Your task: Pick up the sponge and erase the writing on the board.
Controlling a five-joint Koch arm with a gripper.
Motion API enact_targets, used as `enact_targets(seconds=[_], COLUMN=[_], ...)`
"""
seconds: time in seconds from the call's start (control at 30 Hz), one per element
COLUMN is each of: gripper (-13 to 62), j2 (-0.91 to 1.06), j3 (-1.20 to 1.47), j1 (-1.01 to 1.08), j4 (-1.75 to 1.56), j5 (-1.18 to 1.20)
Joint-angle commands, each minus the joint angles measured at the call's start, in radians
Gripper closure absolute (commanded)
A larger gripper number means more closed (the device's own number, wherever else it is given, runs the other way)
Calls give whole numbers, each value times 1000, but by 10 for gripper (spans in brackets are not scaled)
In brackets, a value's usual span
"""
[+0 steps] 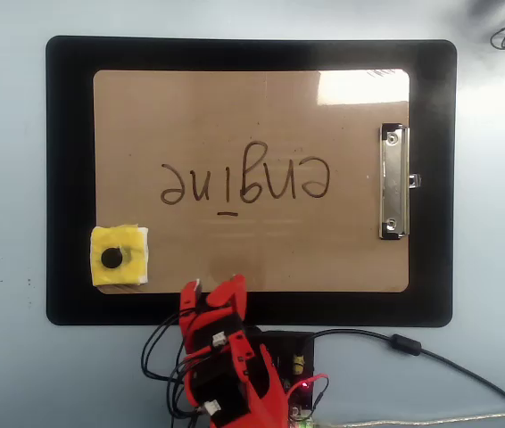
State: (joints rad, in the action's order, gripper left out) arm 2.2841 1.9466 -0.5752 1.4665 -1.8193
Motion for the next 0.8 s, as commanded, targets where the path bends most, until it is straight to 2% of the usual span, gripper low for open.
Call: enact_targets(seconds=[0.0, 0.1, 0.2, 0.37, 0.53, 0.77], gripper=[156, 157, 157, 157, 155, 162], j2=[6, 0, -28, -255, -506, -597], j3=[-15, 107, 334, 445, 426, 410], j1=[-238, -368, -480, -538, -540, -540], j4=[-212, -523, -991, -1473, -1647, -1669], j5=[-2, -5, 32, 178, 193, 199])
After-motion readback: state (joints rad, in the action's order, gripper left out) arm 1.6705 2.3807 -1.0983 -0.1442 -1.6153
